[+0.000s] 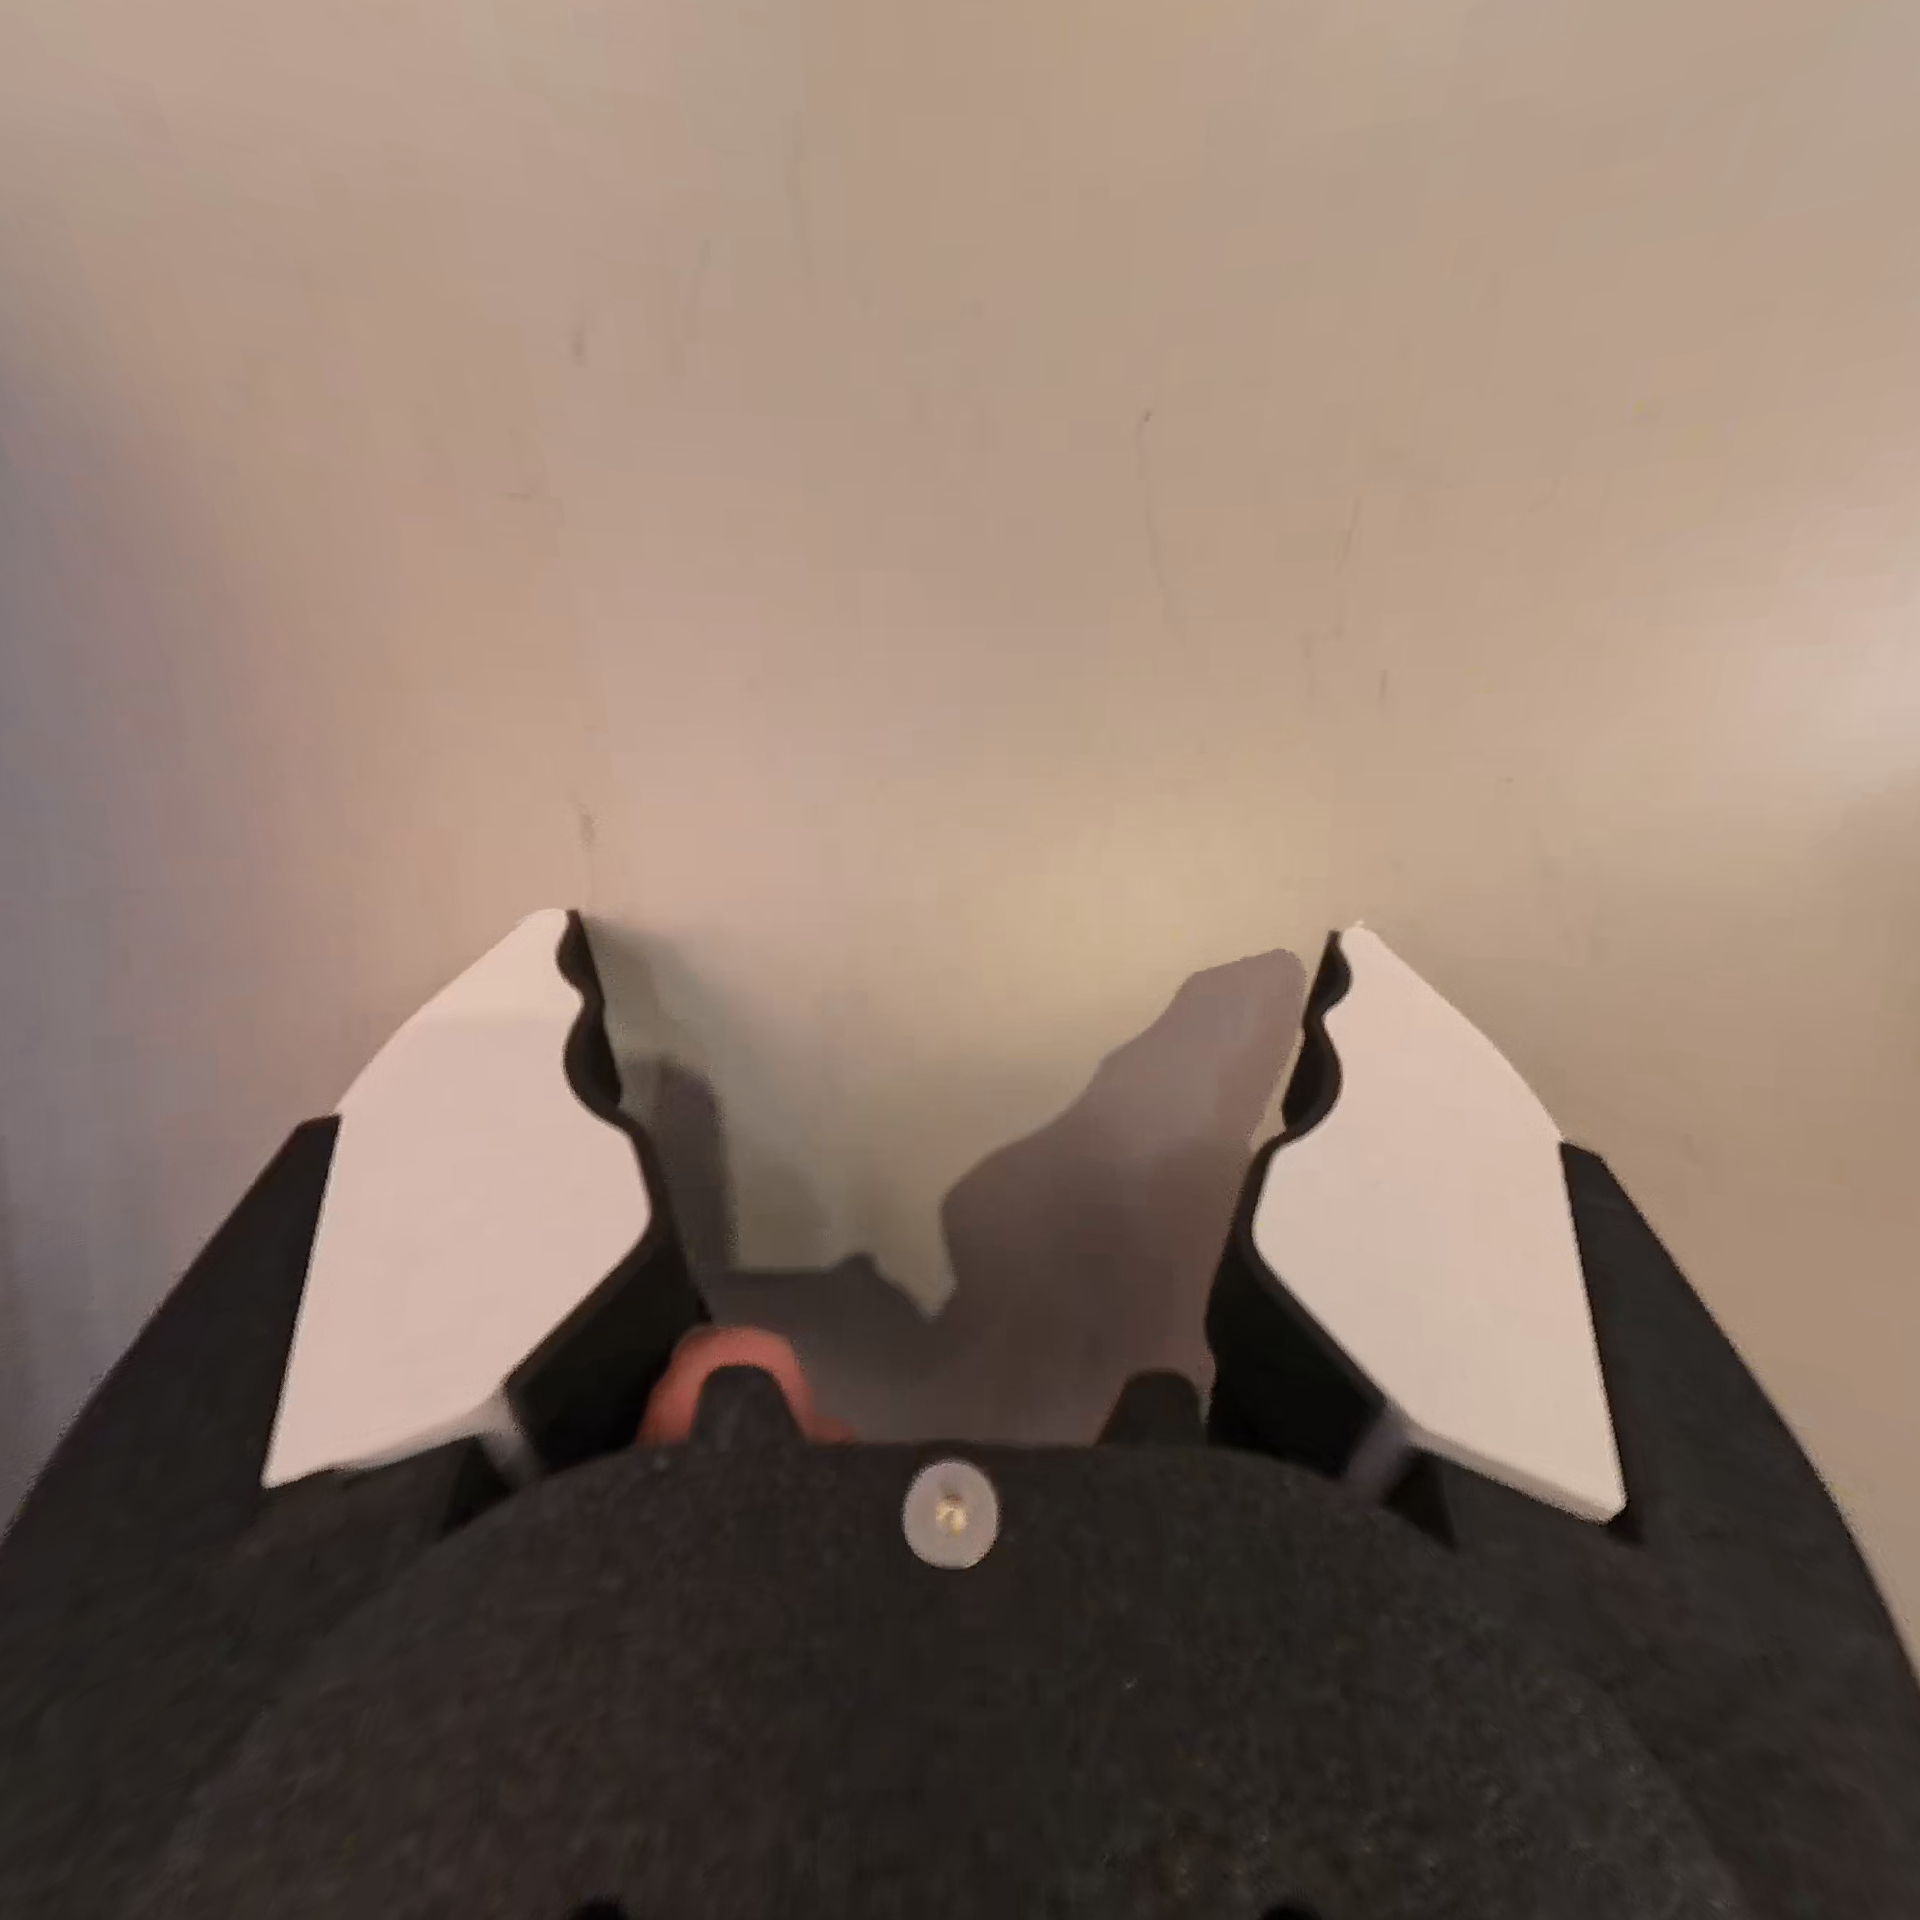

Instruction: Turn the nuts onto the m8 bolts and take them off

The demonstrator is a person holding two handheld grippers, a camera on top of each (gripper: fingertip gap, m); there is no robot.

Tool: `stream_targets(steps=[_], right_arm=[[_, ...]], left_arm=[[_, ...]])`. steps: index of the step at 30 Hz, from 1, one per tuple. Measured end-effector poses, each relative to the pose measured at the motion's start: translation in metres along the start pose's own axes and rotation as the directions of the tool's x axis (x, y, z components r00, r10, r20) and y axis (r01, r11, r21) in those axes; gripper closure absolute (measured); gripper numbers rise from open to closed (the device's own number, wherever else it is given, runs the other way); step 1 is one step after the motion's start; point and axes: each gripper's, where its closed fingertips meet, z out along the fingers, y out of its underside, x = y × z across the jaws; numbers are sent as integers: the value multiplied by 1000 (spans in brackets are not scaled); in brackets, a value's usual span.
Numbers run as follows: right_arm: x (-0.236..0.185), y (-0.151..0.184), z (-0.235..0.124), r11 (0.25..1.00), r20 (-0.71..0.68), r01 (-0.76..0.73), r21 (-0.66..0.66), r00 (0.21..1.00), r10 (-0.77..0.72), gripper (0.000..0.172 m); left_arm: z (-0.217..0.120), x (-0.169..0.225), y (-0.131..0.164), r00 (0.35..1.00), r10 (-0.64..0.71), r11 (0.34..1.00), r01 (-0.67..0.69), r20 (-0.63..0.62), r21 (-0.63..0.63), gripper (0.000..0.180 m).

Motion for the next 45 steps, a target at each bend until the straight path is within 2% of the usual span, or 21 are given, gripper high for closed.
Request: stream_targets(steps=[4, 24, 26, 29, 45], right_arm=[[-2, -1, 2, 1000, 21, -9, 4, 1000, 9, 80], [-3, -1, 3, 1000, 25, -4, 5, 1000, 4, 78], [-8, -3, 6, 1000, 51, 20, -3, 998, -20, 67], [-26, 2, 12, 991, 138, 127, -48, 983, -119, 26], [-30, 1, 12, 987, 168, 157, -41, 975, -148, 25]], left_arm=[[6, 0, 1, 998, 61, 998, -62, 29, 26, 43], [7, -2, 1, 998, 62, 998, -63, 28, 27, 41], [7, -2, 1, 998, 63, 998, -63, 28, 27, 40], [7, -2, 1, 998, 63, 998, -64, 28, 26, 40], [8, -1, 1, 998, 64, 998, -65, 27, 26, 39]])
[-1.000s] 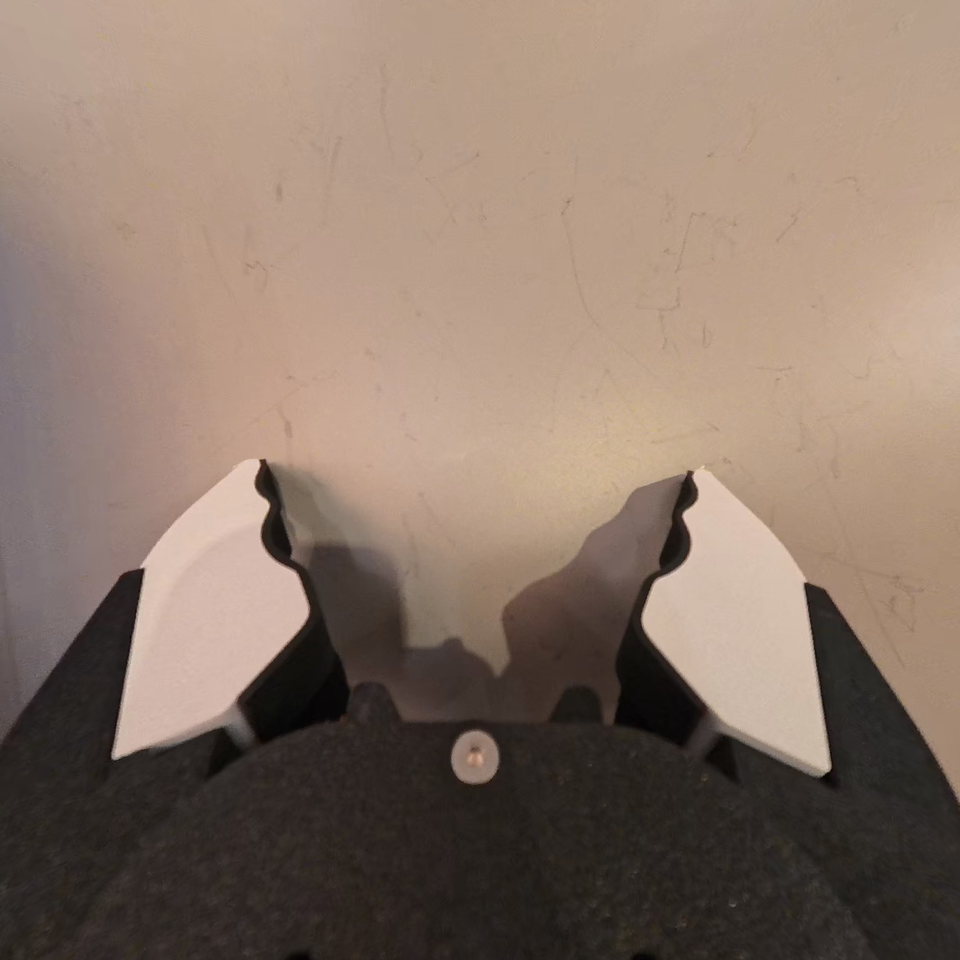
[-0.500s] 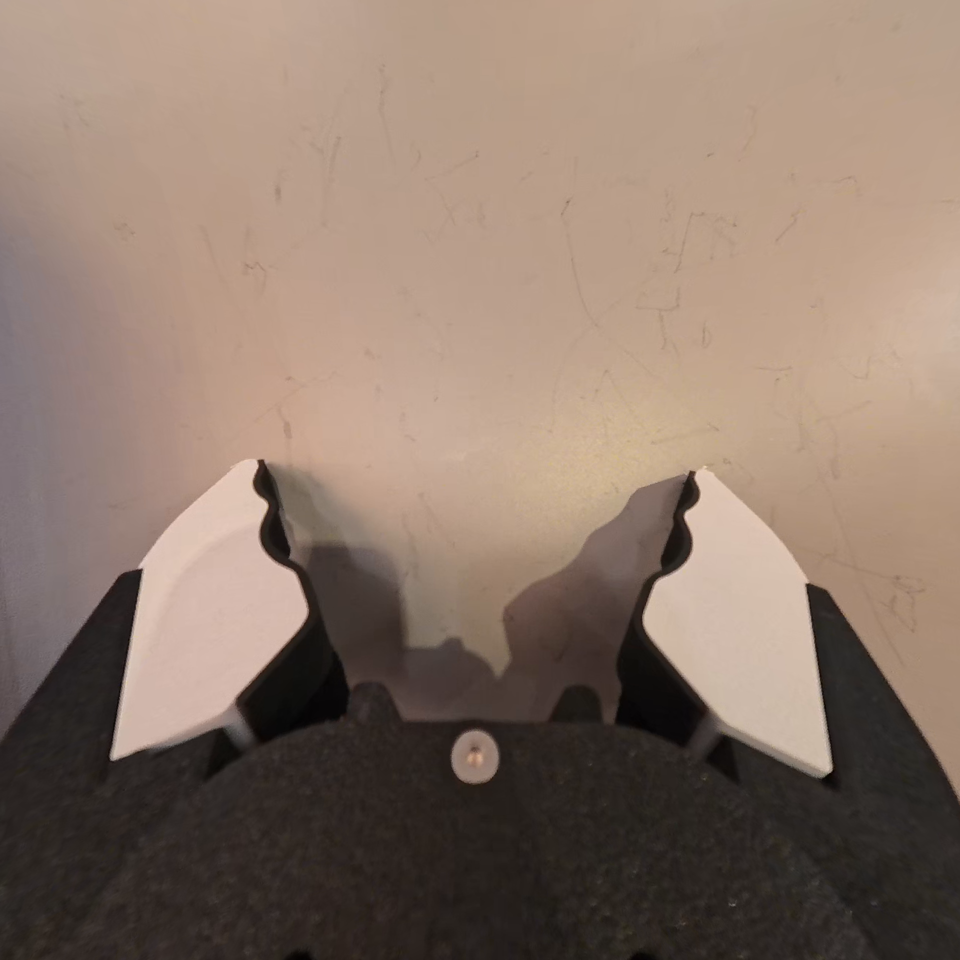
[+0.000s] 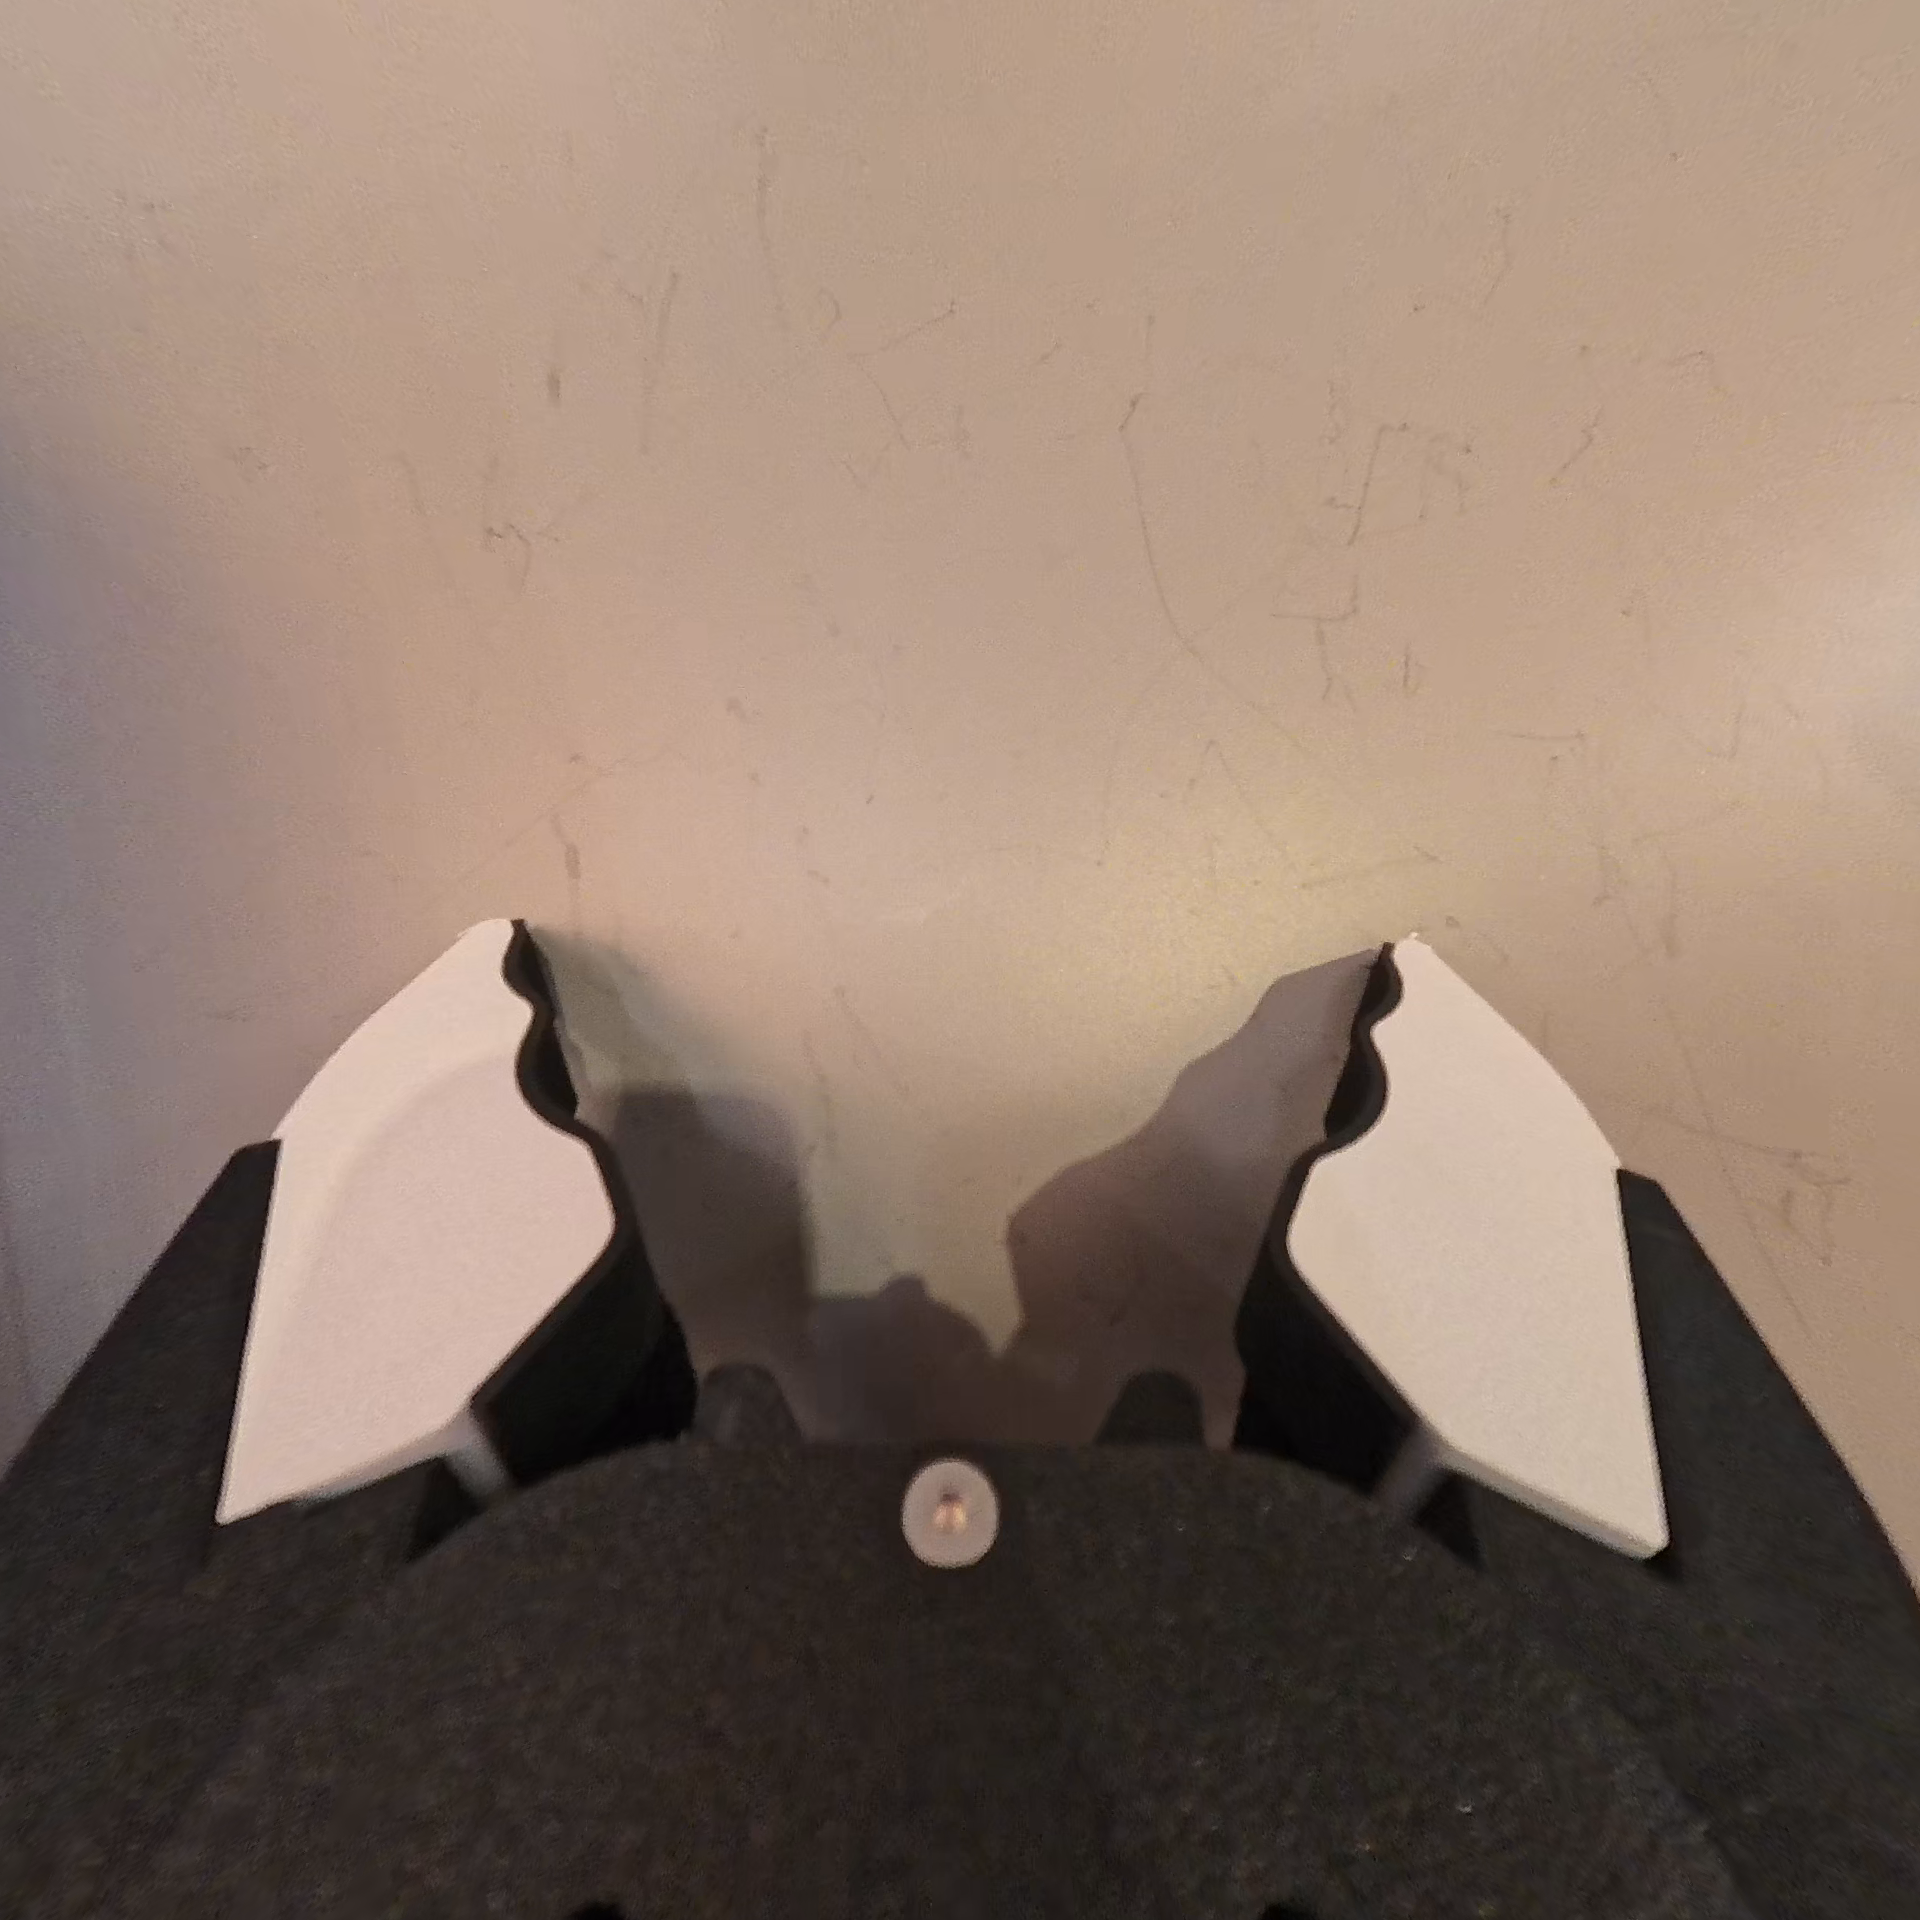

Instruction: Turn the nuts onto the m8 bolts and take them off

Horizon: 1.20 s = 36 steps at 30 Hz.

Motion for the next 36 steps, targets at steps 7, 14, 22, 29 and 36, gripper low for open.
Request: stream_targets(steps=[7, 14, 22, 29, 36], right_arm=[[0, -2, 1, 1000, 25, 29, 1, 999, -29, 25], [-1, -1, 1, 999, 29, 35, -3, 999, -35, 25], [-1, -1, 1, 999, 29, 35, 1, 999, -35, 25], [-1, -1, 1, 999, 29, 35, 2, 999, -35, 25], [-1, -2, 1, 999, 32, 34, 4, 999, -34, 26]], left_arm=[[1, 1, 0, 1000, -1, 1000, 1, -1, -4, 37], [1, 3, 1, 1000, 14, 1000, -14, -13, -8, 34], [1, 4, -1, 1000, 3, 1000, -3, -25, 1, 34], [3, 3, -1, 1000, 4, 1000, -4, -6, -4, 34], [3, 3, -2, 1000, 5, 1000, -5, -8, -3, 34]])
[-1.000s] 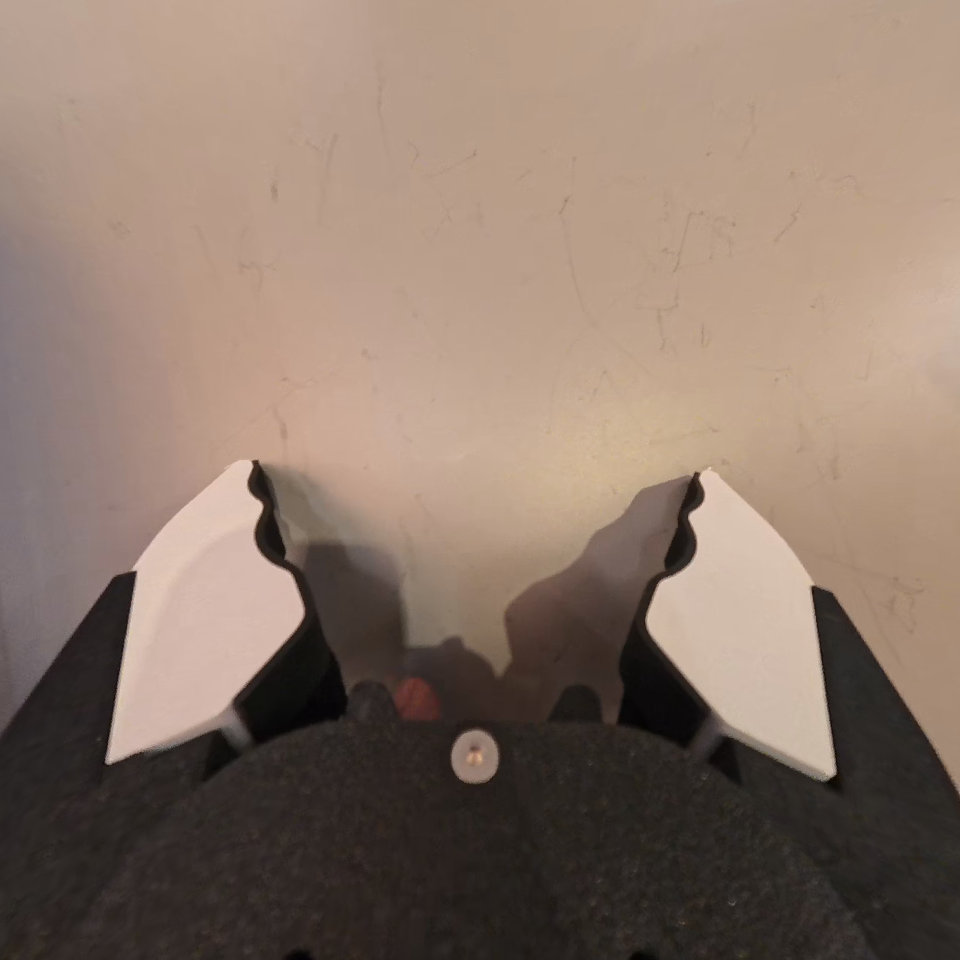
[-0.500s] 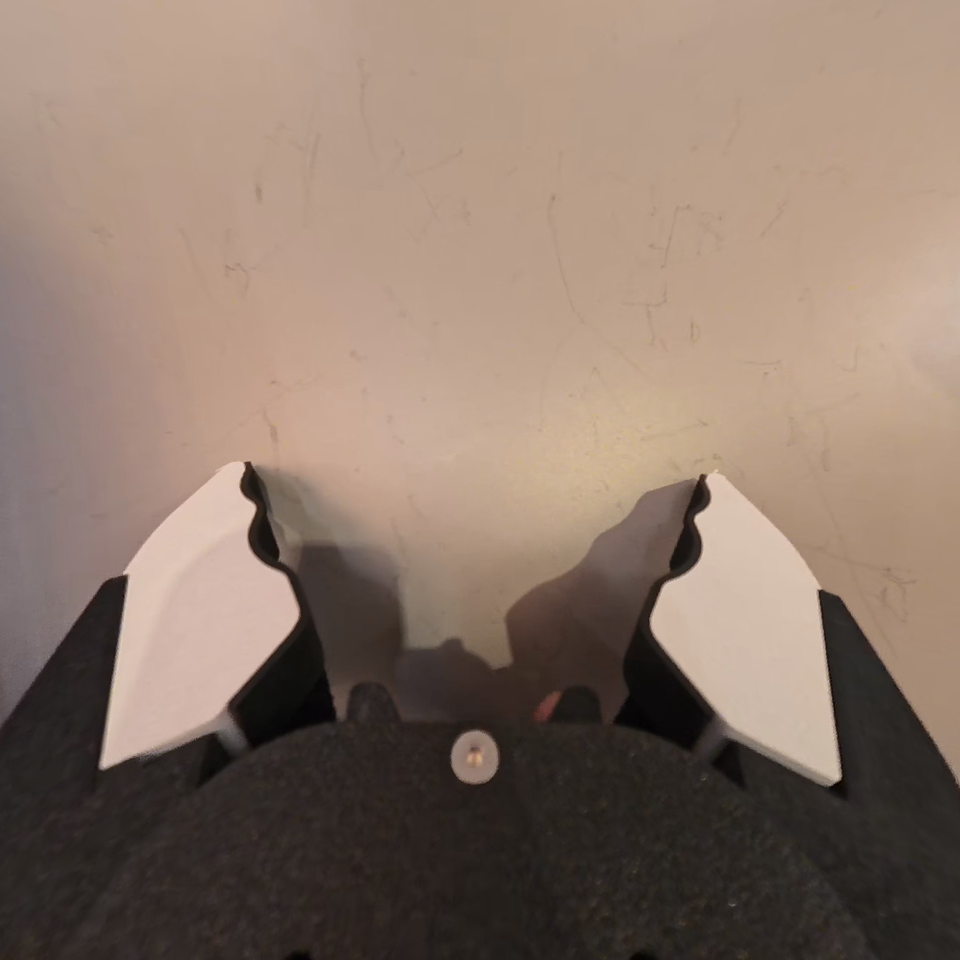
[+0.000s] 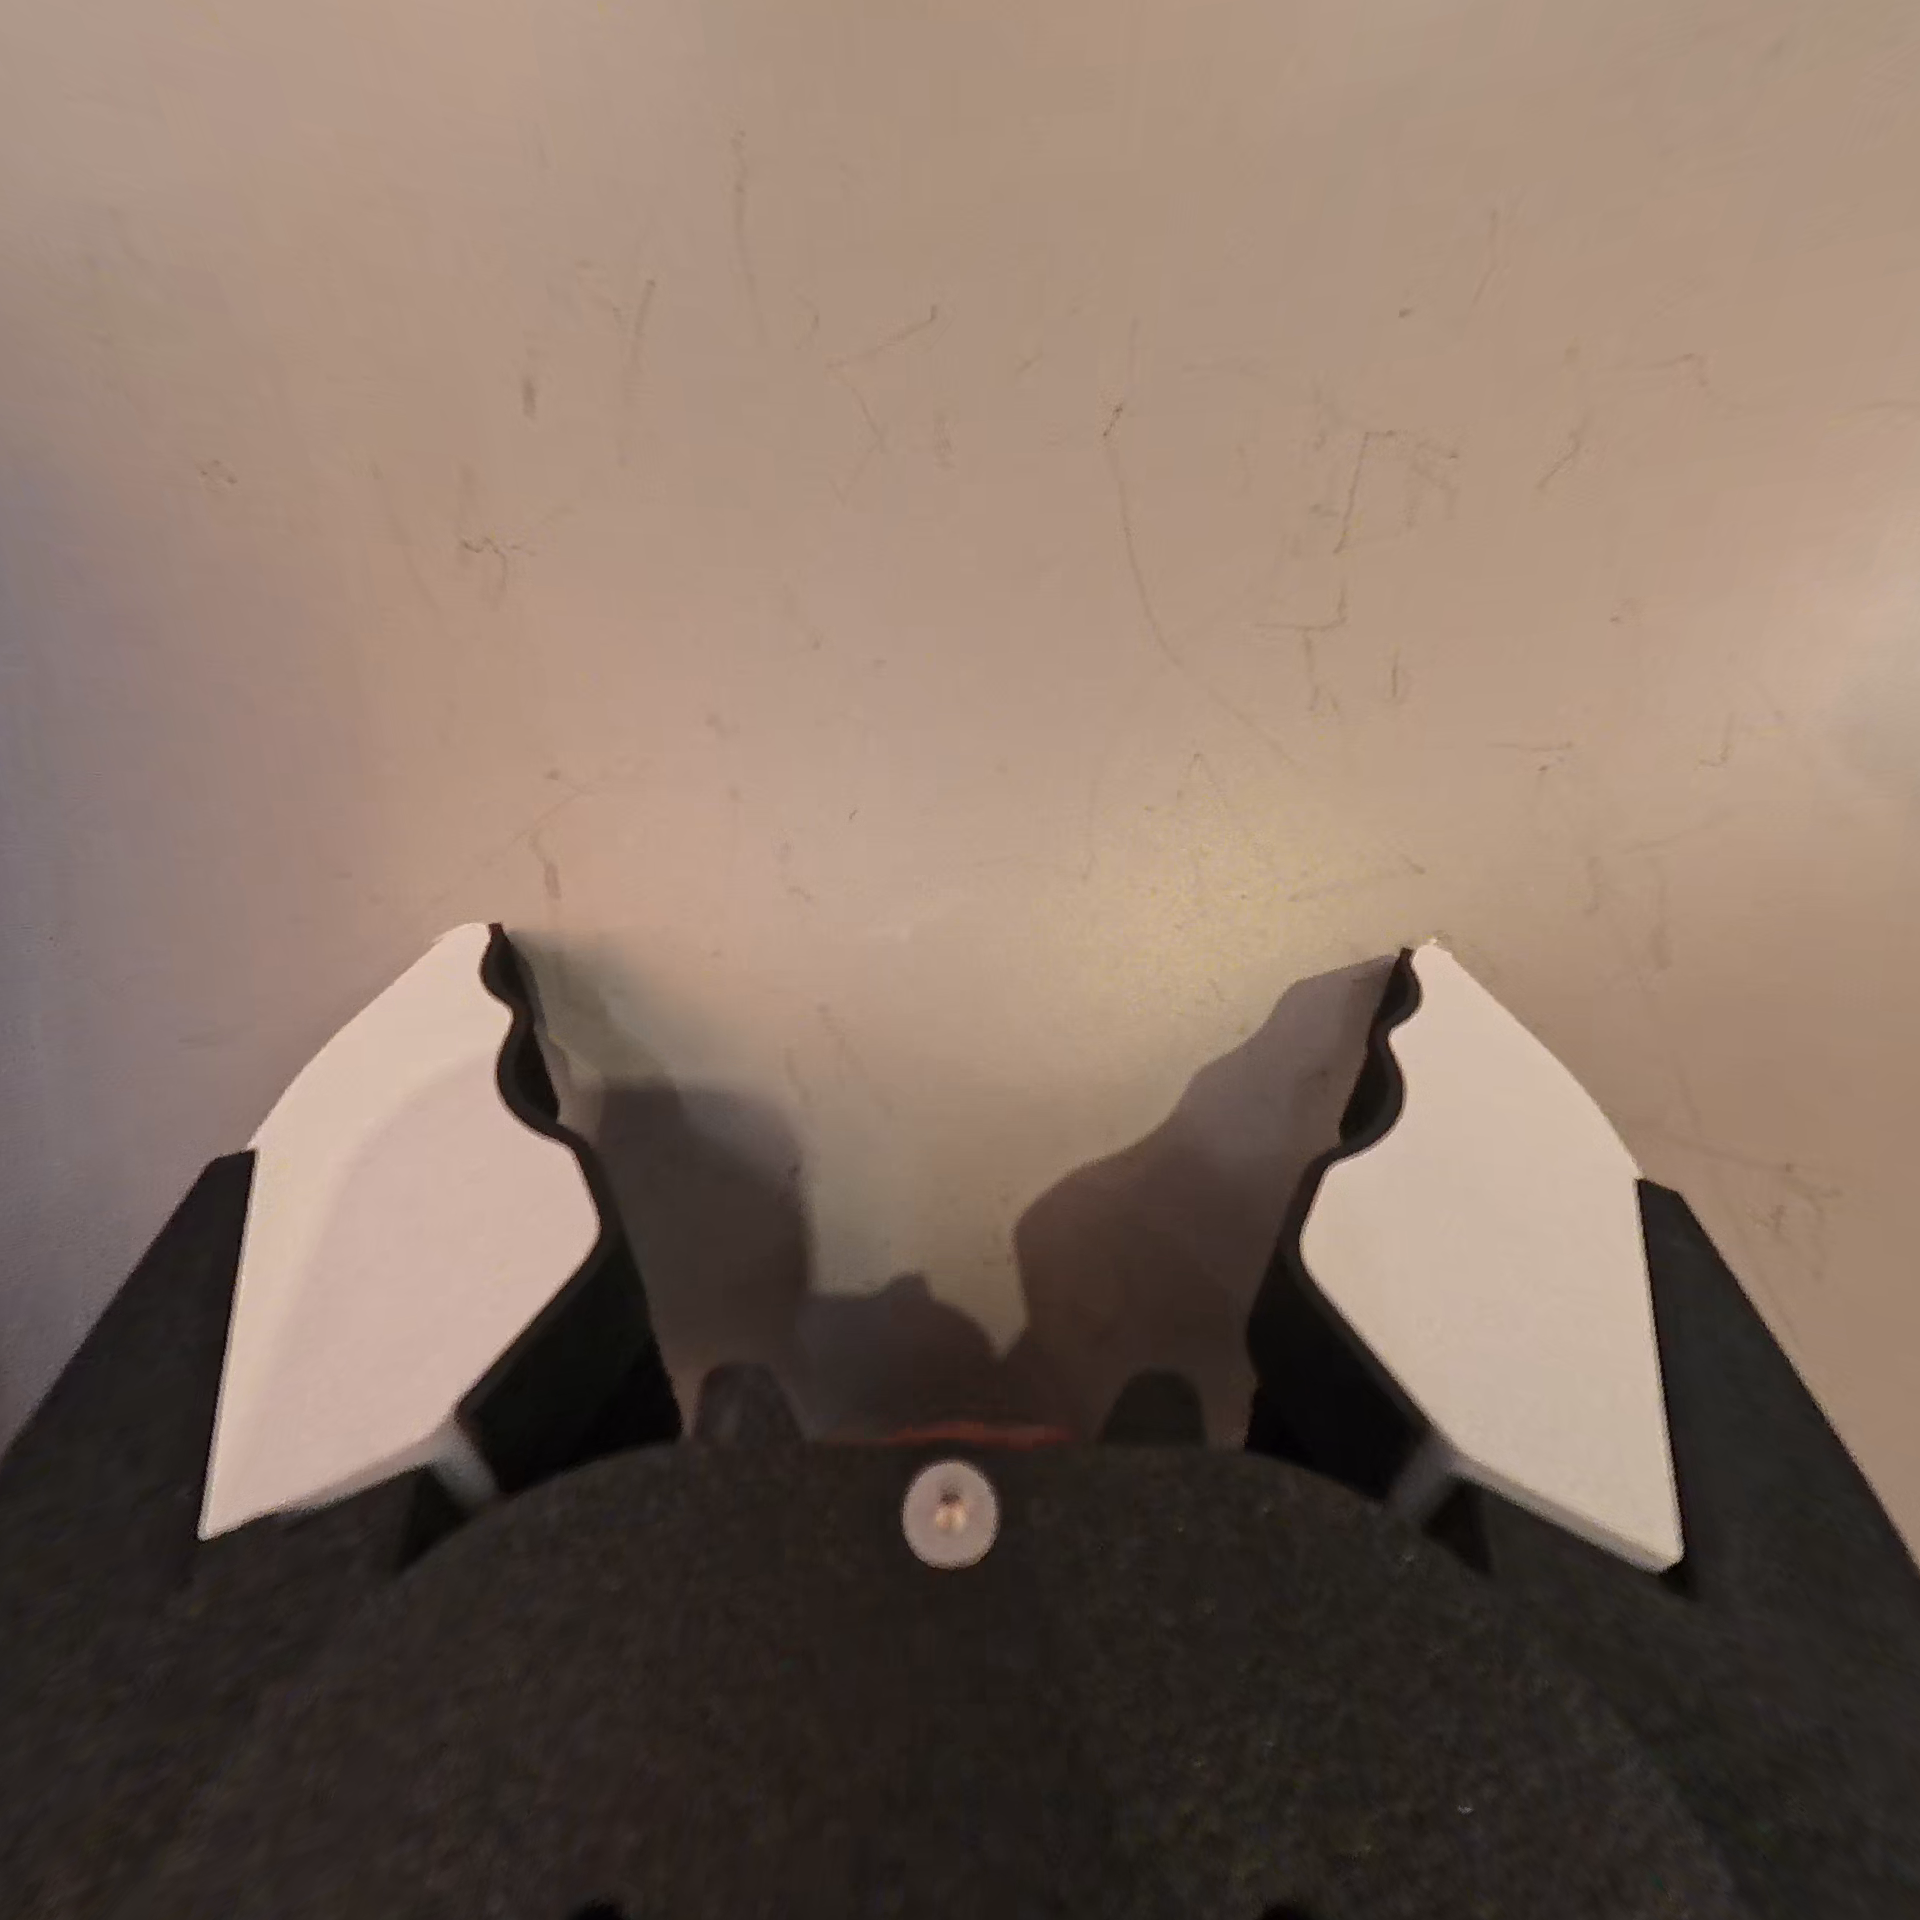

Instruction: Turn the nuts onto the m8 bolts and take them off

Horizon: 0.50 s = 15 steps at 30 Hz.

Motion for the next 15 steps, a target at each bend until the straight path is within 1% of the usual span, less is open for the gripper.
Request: stream_targets(steps=[5, 8, 10, 13, 15], right_arm=[[0, -1, -1, 1000, 15, -4, 8, 1000, 4, 25], [1, -5, -6, 998, 47, -53, 45, 998, 51, 25], [4, -12, -13, 991, 43, -75, 108, 997, 71, 25], [8, -25, -31, 973, 16, -45, 226, 999, 42, 25], [8, -34, -46, 952, -5, -2, 307, 1000, 4, 25]], left_arm=[[0, 0, 0, 1000, 6, 1000, -6, -5, -1, 34], [0, 0, 0, 1000, 11, 1000, -11, -13, -2, 34], [-2, 2, -3, 999, 4, 1000, -3, -42, 17, 34], [-12, 2, -15, 997, -4, 993, 13, -77, 118, 33], [-23, -3, -25, 998, 0, 978, 14, -66, 206, 33]])
